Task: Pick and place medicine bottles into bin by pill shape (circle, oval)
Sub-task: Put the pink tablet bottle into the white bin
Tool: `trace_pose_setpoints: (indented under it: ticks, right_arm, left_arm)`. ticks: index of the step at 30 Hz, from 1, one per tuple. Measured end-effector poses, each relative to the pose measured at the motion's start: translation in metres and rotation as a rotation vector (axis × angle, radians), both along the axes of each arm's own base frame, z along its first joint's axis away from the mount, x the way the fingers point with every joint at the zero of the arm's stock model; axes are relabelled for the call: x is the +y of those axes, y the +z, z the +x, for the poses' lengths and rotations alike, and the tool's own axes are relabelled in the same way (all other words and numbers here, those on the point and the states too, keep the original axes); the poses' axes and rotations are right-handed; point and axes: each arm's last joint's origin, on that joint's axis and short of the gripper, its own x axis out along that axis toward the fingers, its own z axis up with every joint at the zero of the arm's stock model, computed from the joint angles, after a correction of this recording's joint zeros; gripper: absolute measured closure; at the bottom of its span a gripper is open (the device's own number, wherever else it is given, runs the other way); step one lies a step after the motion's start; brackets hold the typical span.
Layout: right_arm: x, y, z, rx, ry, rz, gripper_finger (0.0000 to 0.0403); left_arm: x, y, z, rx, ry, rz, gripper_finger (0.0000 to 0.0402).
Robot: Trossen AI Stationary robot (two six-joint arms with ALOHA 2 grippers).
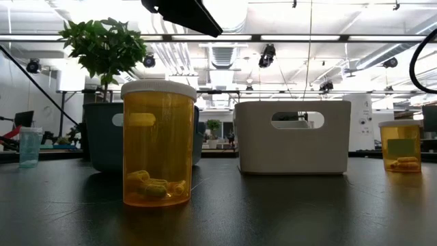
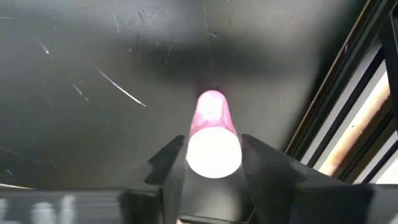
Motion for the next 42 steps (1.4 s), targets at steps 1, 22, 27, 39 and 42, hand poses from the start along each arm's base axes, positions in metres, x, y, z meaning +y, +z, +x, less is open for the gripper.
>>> trace_pose_setpoints:
  ticks: [1,22,27,39,42]
  right_arm:
    - [0.0,0.001,0.0,-0.001,-0.005,0.002,0.0269]
    - [-0.017,0.047,0.022,-0.155,0.002,0.065,0.0288]
    - [-0.037,0.073,0.053,-0.24,0.072,0.026,0.0286]
    - [-0.106,0.115,0.129,-0.406,0.3,-0.055,0.0285]
    - [-0.125,0.12,0.144,-0.436,0.357,-0.077,0.0285]
  left_arm:
    - [0.0,0.0,0.0,0.0,0.0,0.0,0.0157]
    - [0.004,0.0,-0.013,-0.006,0.014,0.013,0.0157]
    - [0.007,0.003,-0.026,-0.066,0.015,-0.004,0.0157]
    - [0.015,0.005,-0.058,-0.172,0.016,-0.028,0.0157]
    - [0.017,0.003,-0.065,-0.183,0.016,-0.029,0.0157]
